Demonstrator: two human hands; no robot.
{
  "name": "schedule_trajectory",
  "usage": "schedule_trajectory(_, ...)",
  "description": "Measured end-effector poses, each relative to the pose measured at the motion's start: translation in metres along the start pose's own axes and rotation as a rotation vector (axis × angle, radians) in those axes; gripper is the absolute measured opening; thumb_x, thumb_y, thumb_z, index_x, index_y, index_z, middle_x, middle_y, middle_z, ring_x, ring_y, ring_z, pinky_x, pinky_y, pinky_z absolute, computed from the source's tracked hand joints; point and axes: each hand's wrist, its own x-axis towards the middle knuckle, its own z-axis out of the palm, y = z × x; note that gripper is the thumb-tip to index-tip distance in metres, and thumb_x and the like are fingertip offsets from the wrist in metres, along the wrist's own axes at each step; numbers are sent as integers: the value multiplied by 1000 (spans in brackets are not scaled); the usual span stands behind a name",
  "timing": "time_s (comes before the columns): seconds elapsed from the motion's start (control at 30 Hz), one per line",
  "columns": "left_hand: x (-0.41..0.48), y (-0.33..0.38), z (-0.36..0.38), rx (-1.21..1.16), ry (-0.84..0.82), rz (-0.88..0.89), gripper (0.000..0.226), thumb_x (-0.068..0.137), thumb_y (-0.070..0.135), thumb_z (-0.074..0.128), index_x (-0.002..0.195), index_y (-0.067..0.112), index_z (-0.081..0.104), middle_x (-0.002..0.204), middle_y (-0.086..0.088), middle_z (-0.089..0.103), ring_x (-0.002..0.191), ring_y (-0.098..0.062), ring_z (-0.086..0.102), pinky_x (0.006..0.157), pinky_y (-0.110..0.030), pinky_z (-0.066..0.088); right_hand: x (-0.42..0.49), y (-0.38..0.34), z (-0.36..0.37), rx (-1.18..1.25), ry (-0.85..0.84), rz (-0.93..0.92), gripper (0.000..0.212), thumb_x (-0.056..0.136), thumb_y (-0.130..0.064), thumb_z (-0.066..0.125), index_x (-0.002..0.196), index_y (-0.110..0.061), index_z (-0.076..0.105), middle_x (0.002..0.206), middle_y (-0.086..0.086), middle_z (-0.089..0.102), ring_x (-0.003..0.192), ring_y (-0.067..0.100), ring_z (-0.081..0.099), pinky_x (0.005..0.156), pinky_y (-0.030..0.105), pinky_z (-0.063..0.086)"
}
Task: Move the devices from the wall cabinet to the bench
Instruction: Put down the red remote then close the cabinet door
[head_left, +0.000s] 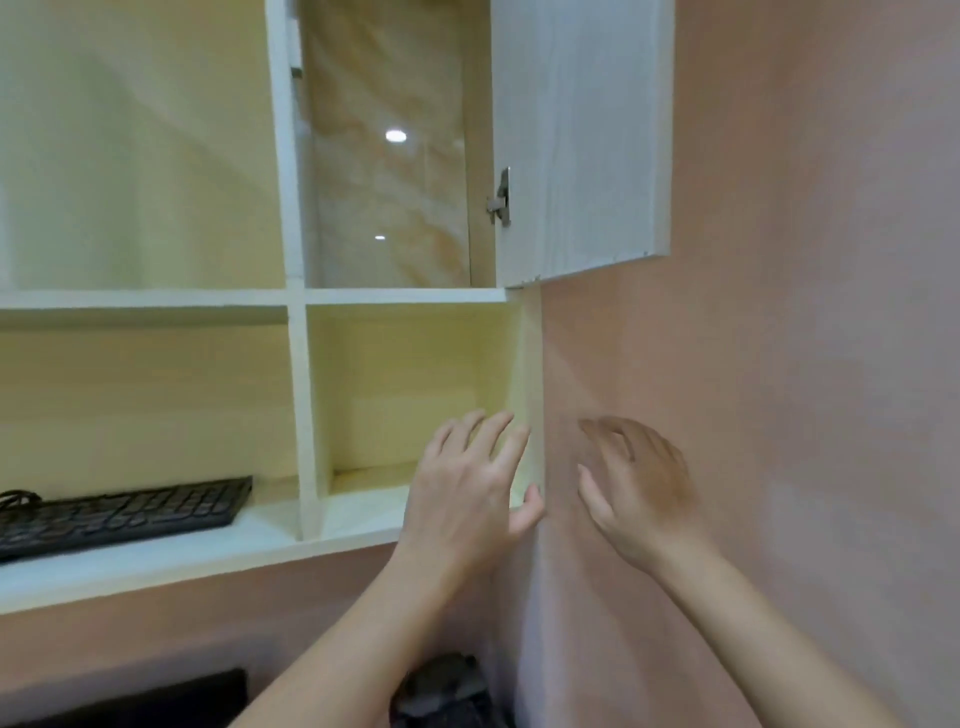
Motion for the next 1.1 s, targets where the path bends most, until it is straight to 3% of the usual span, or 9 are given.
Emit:
schedule_trajectory(0.17, 61, 2, -42, 72, 164, 95, 58, 83, 46, 57, 132, 15, 64, 135, -8, 65, 125, -32, 59, 103, -48, 48, 59, 15, -44, 11, 158, -71, 49, 79, -29, 54, 124, -14, 63, 113, 12, 66, 100, 33, 63, 80, 42, 51)
schedule_trajectory(0.3, 97, 10, -66, 106, 267, 133, 59, 84, 45, 59, 134, 14, 62, 136, -8, 64, 126, -32, 58, 105, -49, 46, 92, 23, -70, -3, 184, -55, 53, 80, -29, 58, 129, -10, 58, 120, 11, 63, 107, 33, 60, 87, 43, 48)
schedule_trajectory(0.57, 120, 14, -88, 145, 351, 159, 64, 84, 46, 57, 140, 15, 57, 141, -8, 61, 131, -32, 55, 108, -51, 43, 106, 5, -80, 124, 222, -201, 61, 83, -28, 55, 138, -3, 49, 132, 15, 55, 120, 31, 54, 96, 43, 49)
schedule_trajectory(0.67, 116, 6, -100, 163, 379, 183, 73, 86, 48, 56, 151, 17, 45, 151, -8, 52, 138, -30, 49, 111, -51, 40, 107, -5, -76, 197, 218, -260, 69, 81, -19, 59, 146, -4, 40, 144, 14, 49, 131, 29, 49, 102, 42, 47)
schedule_trajectory(0.77, 110, -10, -113, 215, 399, 202, 85, 84, 48, 58, 157, 13, 31, 162, -11, 35, 147, -28, 38, 113, -51, 38, 111, -27, -67, 219, 178, -334, 78, 83, -25, 58, 152, -4, 29, 153, 13, 39, 144, 25, 35, 111, 43, 40)
schedule_trajectory(0.9, 99, -47, -133, 248, 423, 166, 99, 78, 45, 67, 155, -2, 26, 165, -19, 22, 153, -30, 24, 115, -49, 38, 123, -67, -51, 258, 143, -449, 87, 81, -33, 58, 154, -5, 20, 161, 11, 26, 151, 20, 21, 116, 40, 35)
schedule_trajectory(1.1, 78, -90, -149, 469, 318, 158, 94, 83, 48, 62, 158, 7, 24, 168, -16, 17, 156, -29, 14, 122, -54, 25, 134, -110, -15, 397, 144, -477, 90, 86, -40, 59, 156, -7, 13, 165, 9, 10, 152, 17, 14, 119, 36, 31)
